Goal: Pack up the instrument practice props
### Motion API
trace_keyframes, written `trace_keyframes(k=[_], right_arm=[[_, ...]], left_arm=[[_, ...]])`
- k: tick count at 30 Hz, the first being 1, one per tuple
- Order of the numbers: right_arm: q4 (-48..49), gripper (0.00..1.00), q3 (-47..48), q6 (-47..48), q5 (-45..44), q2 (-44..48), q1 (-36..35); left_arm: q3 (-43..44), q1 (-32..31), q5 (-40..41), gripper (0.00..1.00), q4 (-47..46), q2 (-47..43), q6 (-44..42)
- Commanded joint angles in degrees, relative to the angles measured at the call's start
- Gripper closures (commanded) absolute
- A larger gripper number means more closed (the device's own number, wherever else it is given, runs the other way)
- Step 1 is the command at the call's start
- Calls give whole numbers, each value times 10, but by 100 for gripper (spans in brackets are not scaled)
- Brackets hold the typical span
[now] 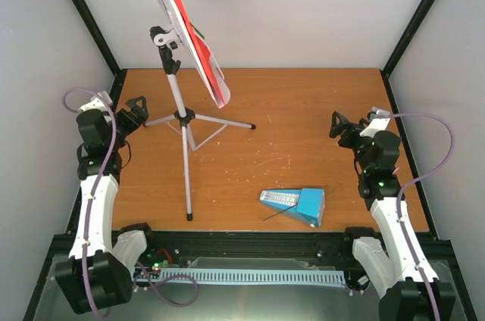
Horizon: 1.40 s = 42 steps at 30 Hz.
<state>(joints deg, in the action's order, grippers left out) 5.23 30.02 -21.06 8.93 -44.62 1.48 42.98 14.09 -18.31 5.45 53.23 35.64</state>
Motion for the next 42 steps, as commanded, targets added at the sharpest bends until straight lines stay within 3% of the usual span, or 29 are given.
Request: trace_keyframes(k=[1,6,12,16,18,21,24,27,33,36,42], right_arm=[[-25,0,33,-15,57,4,0],[-37,0,51,-33,133,-1,0],[-72,0,62,-57,213,-1,0],[-229,0,93,-97,174,-25,0],[-301,0,110,-110,199,-48,0],[-361,0,105,-124,250,-53,-1],[-443,0,115,-109,226,-43,-1],[-498,1,139,-85,270,-70,-3],[-428,2,161,-123,333,-118,-44],[-369,2,156,-143,325,-144,-64],[-355,0,180,-134,291,-156,-86]], left_arm=[[74,1,-20,0,93,-4,-9],[120,1,-45,1,127,-14,-35],[140,1,-49,1,121,-28,-152],[86,1,-55,1,59,-43,-223],[57,0,-67,1,14,-41,-237],[67,1,-110,0,21,-29,-241],[38,1,-119,1,-13,-34,-249],[30,1,-130,4,-10,-5,-263],[34,1,-191,13,-14,70,-252],[26,1,-186,14,2,54,-215],[49,0,-187,14,162,-22,-167]])
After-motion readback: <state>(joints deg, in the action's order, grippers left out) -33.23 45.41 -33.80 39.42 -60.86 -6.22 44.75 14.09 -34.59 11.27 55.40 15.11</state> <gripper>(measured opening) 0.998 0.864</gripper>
